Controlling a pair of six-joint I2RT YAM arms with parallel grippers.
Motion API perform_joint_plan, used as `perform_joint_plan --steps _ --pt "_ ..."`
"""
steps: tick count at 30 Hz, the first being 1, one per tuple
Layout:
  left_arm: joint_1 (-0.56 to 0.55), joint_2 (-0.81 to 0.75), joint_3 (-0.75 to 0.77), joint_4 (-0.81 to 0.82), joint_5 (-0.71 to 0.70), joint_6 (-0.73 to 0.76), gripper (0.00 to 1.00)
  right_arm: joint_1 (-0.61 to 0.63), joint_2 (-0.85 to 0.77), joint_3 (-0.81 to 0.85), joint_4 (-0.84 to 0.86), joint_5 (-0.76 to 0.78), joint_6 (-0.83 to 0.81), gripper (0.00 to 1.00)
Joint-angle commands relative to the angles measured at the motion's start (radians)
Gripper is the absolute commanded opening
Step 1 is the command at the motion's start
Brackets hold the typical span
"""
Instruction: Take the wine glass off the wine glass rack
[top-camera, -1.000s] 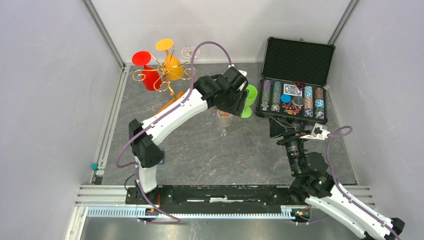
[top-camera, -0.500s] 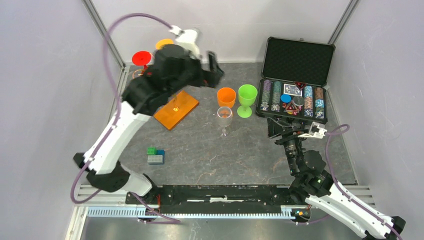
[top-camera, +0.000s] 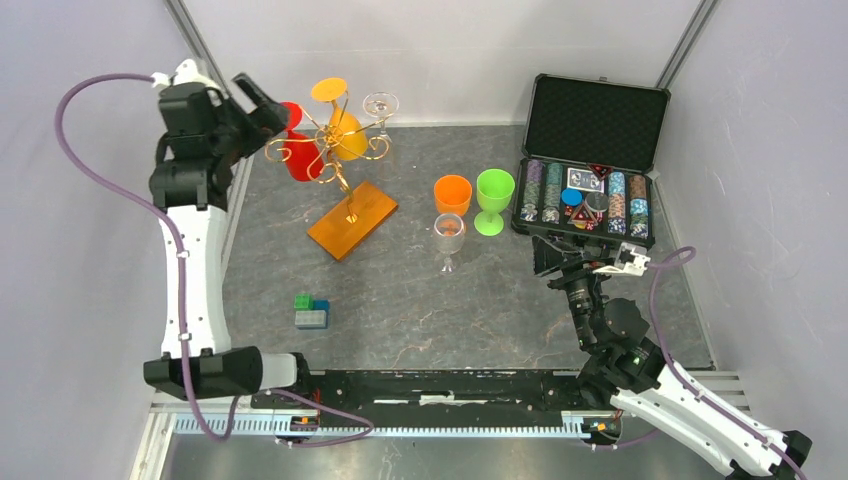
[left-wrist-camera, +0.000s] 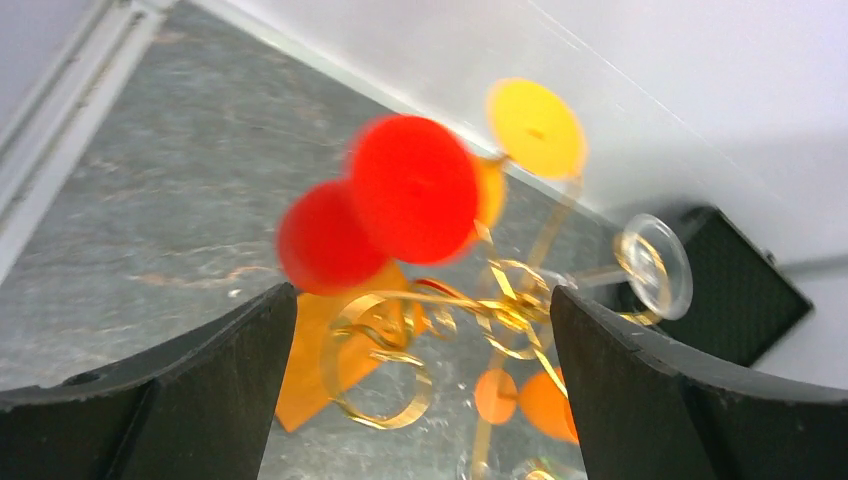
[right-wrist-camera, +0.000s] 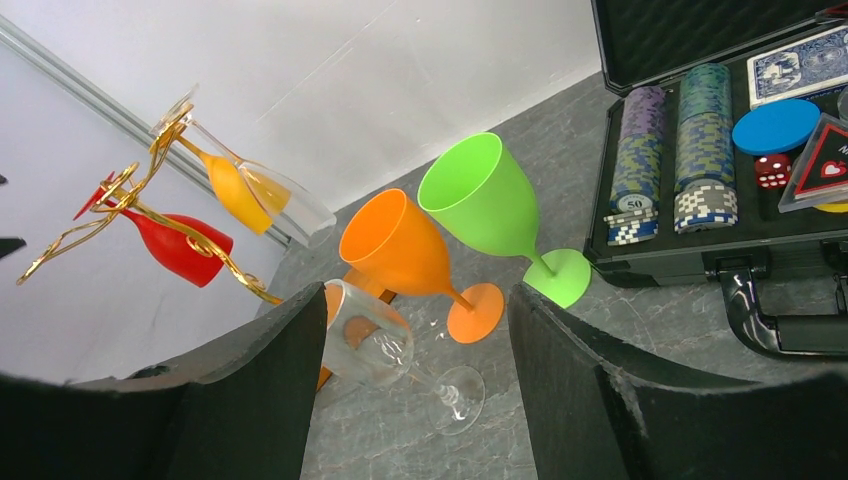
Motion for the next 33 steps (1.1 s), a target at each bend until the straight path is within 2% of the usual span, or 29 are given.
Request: perform_joint_plan --steps 1,5,10,12,16,18,22,30,33 --pt "0.180 0.024 -0.038 0.046 0.175 -0.062 1.00 0.003 -0.002 0.041 0.009 0.004 -0.008 0.71" --pt "0.250 0.063 -0.064 0.093 0.286 -0.070 1.00 0.003 0.001 0.039 0.009 0.018 -0.010 0.71" --pt "0.283 0.123 -0.100 0.184 0.433 -0.132 0.99 0.004 0.026 0.050 0.012 0.009 -0.013 0.71" --pt "0.289 0.142 -0.112 0.231 0.480 -0.163 0.96 0.003 0.029 0.050 0.015 0.005 -0.012 0.71" --pt "0.293 0.193 -0.105 0.252 0.523 -0.192 0.79 0.003 0.029 0.049 0.016 0.008 -0.014 0.71" --pt "0.295 0.206 -0.114 0.257 0.529 -0.201 0.75 0.003 0.028 0.048 0.017 0.010 -0.015 0.71" --pt "0.298 0.215 -0.143 0.294 0.561 -0.231 0.59 0.003 0.032 0.049 0.021 0.008 -0.014 0.71" --pt "0.306 0.199 -0.146 0.288 0.552 -0.236 0.28 0.003 0.040 0.045 0.027 0.007 -0.012 0.71" --pt "0.307 0.208 -0.126 0.283 0.568 -0.246 0.23 0.003 0.044 0.044 0.030 0.003 -0.011 0.71"
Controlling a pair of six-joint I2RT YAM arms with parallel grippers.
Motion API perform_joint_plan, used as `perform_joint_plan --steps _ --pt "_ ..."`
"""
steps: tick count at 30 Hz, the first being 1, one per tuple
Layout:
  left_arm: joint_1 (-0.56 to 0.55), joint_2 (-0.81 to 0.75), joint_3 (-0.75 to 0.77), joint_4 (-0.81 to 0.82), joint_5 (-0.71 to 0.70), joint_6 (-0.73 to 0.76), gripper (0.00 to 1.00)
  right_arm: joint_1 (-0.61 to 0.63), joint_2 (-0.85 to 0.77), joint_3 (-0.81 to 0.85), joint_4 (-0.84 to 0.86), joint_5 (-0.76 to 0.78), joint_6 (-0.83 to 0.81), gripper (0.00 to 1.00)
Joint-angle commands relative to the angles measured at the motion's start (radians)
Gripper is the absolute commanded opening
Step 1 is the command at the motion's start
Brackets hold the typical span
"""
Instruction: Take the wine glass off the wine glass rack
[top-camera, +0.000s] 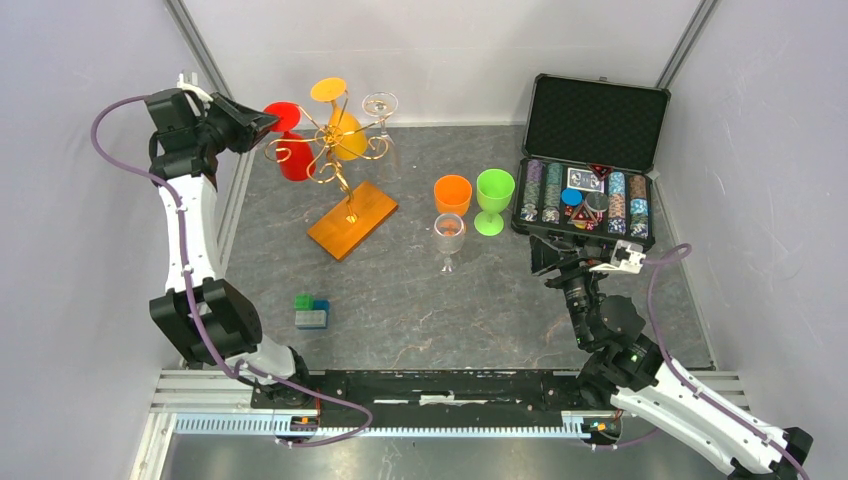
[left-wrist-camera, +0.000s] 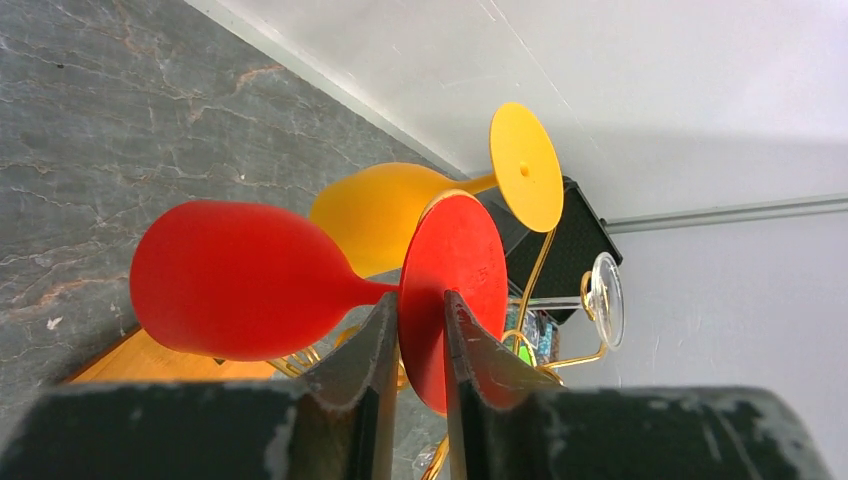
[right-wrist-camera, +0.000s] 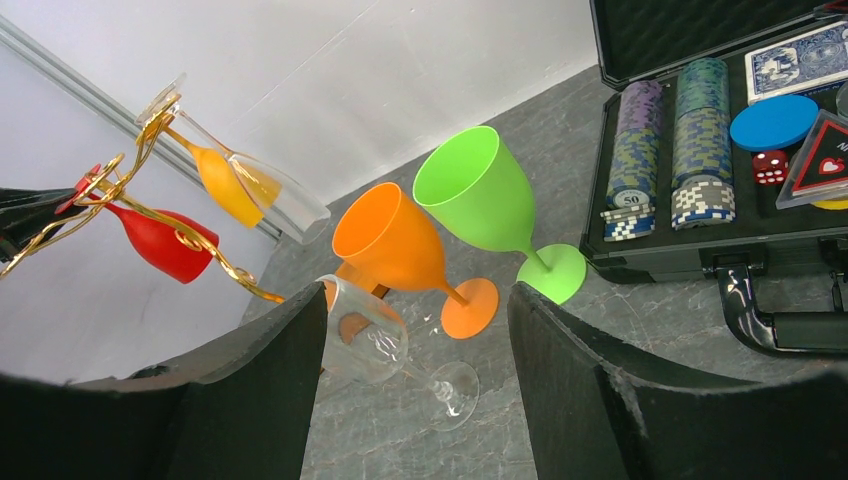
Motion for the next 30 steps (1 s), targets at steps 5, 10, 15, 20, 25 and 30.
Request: perform_joint_plan --steps 5,10,15,20,25,30 --pt "0.011 -0.019 0.028 -0.009 0.017 -0.032 0.19 0.003 0.001 0.028 0.029 0.005 -0.005 0.71" --pt "0.011 -0.027 0.039 0.006 0.038 -0.064 0.04 0.003 -0.006 0.023 0.028 0.009 -0.005 0.71" --pt "0.011 -0.049 0.047 0.026 0.037 -0.098 0.02 0.004 -0.006 0.021 0.029 0.008 -0.003 0.71" --pt "0.010 -0.067 0.046 0.046 0.037 -0.134 0.02 0.003 -0.008 0.017 0.030 0.010 -0.002 0.71" --pt "0.011 -0.085 0.012 0.112 0.028 -0.195 0.02 0.003 -0.008 0.015 0.029 0.010 -0.001 0.71" --pt "0.011 -0.080 -0.009 0.178 0.038 -0.255 0.02 0.003 -0.009 0.015 0.029 0.010 0.000 0.71"
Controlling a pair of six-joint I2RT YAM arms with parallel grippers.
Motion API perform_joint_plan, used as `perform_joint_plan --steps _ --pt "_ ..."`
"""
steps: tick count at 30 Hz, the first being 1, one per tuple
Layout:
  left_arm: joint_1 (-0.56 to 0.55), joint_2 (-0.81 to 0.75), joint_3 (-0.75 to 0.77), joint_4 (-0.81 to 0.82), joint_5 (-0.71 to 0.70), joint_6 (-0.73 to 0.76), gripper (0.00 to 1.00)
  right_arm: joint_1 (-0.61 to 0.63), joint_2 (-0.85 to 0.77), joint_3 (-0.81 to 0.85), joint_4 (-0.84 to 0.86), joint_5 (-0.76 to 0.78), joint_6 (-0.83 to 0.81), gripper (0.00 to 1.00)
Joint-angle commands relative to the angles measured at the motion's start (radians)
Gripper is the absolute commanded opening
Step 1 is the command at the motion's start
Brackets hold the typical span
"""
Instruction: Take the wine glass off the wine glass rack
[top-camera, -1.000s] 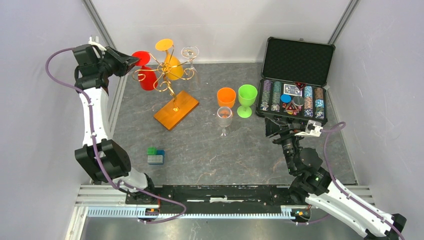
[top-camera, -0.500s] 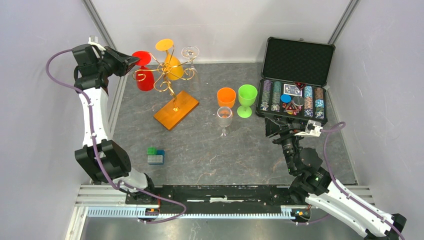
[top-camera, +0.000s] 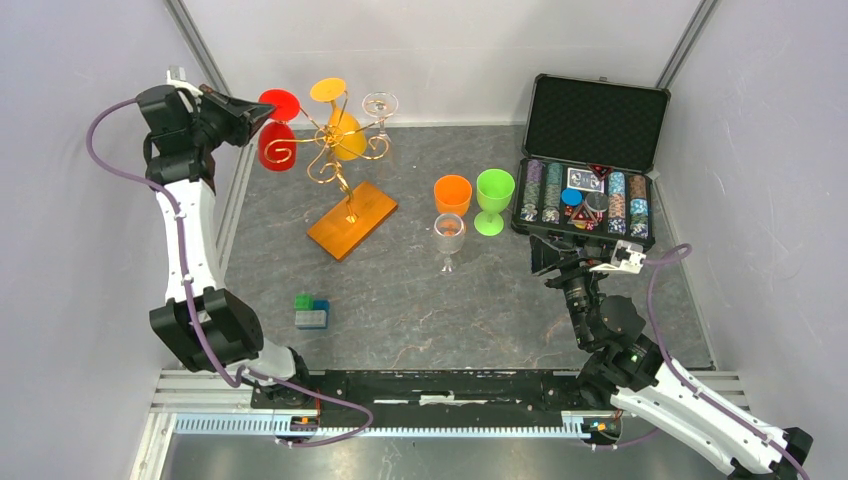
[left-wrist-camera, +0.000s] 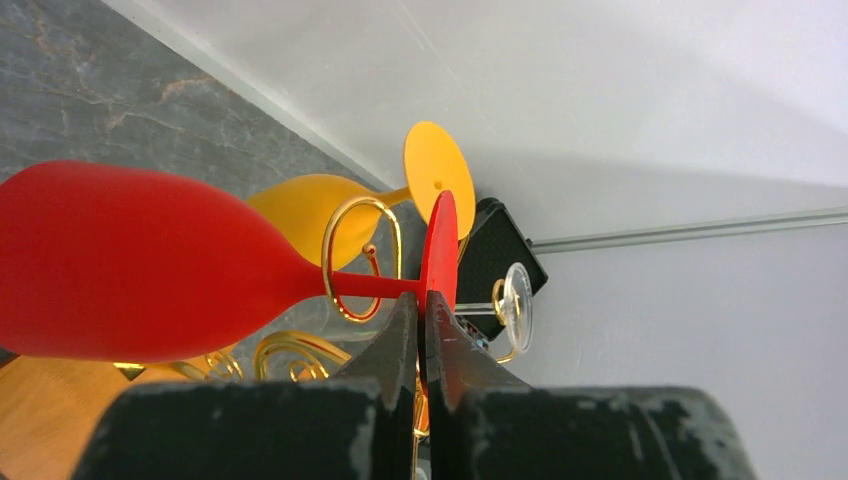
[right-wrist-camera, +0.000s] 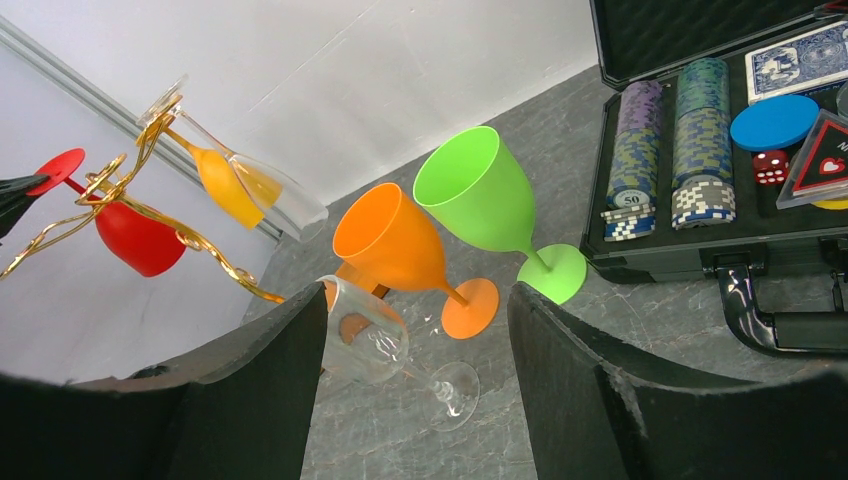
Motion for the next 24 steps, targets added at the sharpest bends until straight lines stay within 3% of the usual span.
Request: perform_joint_plan --steps 1,11,24 --pt "0.007 -0.041 -0.021 0.134 0.019 -0.096 0.02 0.003 -0.011 0.016 0.029 0.011 -0.002 0.71" --pt "0.005 0.000 -0.072 0.338 0.058 -0.204 0.02 0.003 -0.011 0.015 0.028 0.013 -0.003 0.71" --pt "-0.006 0.044 -0.091 0.347 0.256 -0.241 0.02 0.004 0.010 0.018 0.028 0.008 0.004 0.71"
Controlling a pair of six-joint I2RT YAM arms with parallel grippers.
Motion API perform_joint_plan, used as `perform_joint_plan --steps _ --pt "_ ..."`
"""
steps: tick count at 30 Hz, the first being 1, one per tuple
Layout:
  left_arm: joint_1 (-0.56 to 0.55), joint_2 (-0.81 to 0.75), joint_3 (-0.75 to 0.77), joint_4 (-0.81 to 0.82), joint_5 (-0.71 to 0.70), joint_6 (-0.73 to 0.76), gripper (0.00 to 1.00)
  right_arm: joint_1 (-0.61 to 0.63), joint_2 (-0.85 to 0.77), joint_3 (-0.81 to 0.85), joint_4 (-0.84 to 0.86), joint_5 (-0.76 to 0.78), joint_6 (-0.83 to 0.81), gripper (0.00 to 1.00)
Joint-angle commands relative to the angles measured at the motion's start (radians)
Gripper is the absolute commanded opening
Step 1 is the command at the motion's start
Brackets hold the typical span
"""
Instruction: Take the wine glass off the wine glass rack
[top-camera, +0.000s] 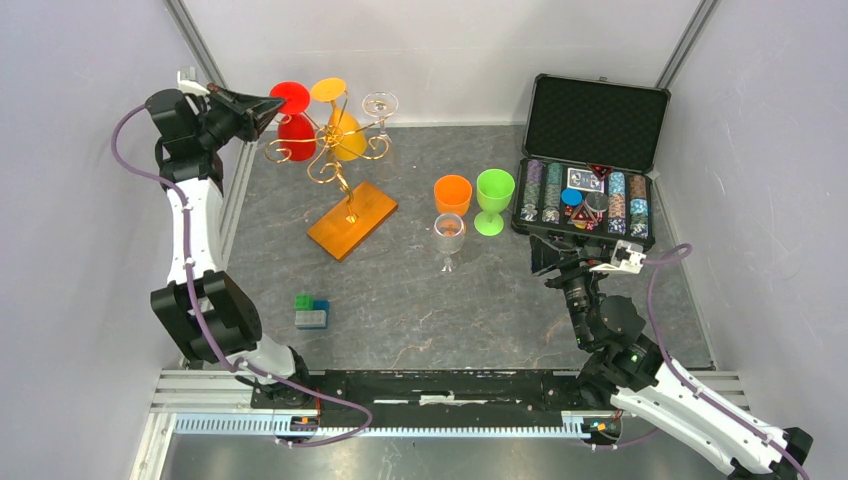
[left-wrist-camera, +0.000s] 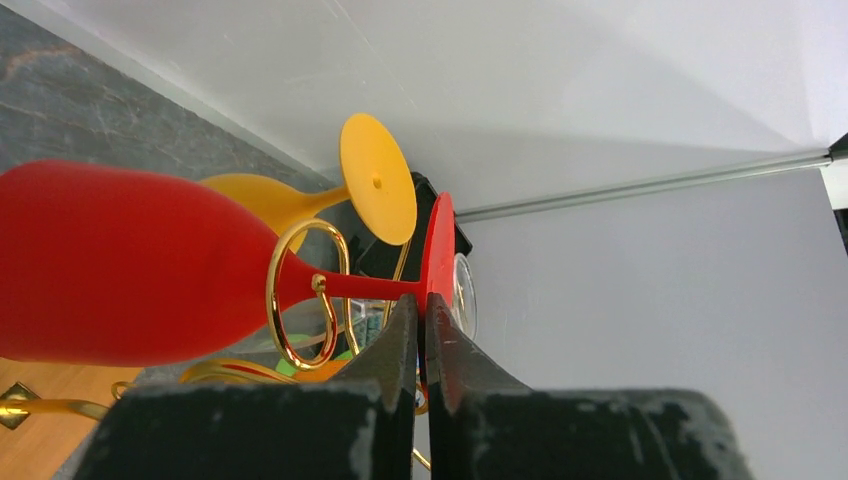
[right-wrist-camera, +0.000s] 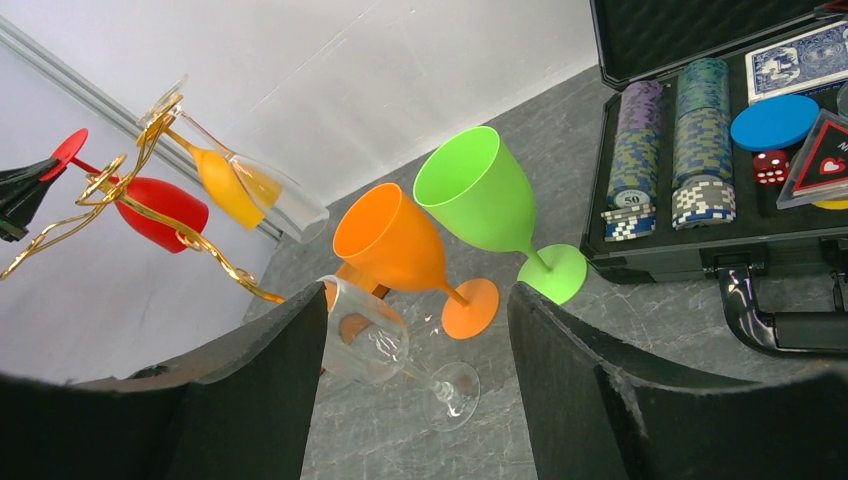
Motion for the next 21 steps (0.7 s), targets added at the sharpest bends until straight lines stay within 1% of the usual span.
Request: perform_joint_plan --steps 1,6,9,12,17,21 --pt "-0.003 -0.008 0.001 0.030 0.116 -0.032 0.02 0.003 0.013 0.018 0.029 0.007 0.006 0.71" --pt "-0.002 -0.053 -0.001 -0.049 0.086 0.011 0.02 0.004 0.016 0.018 0.036 0.004 0.007 0.71" --pt "-0.001 -0.086 0.004 -0.141 0.040 0.068 0.02 0.003 0.010 0.018 0.034 0.004 0.004 0.71" --pt "0.001 -0.123 0.014 -0.238 -0.029 0.124 0.02 0.003 0.005 0.017 0.034 0.009 -0.001 0.71" --pt "0.005 -0.184 0.059 -0.401 -0.188 0.222 0.02 0.003 0.002 0.019 0.034 0.006 -0.002 0.71" --pt "0.008 -0.218 0.106 -0.497 -0.311 0.280 0.02 0.003 -0.001 0.016 0.034 0.002 0.001 0.72"
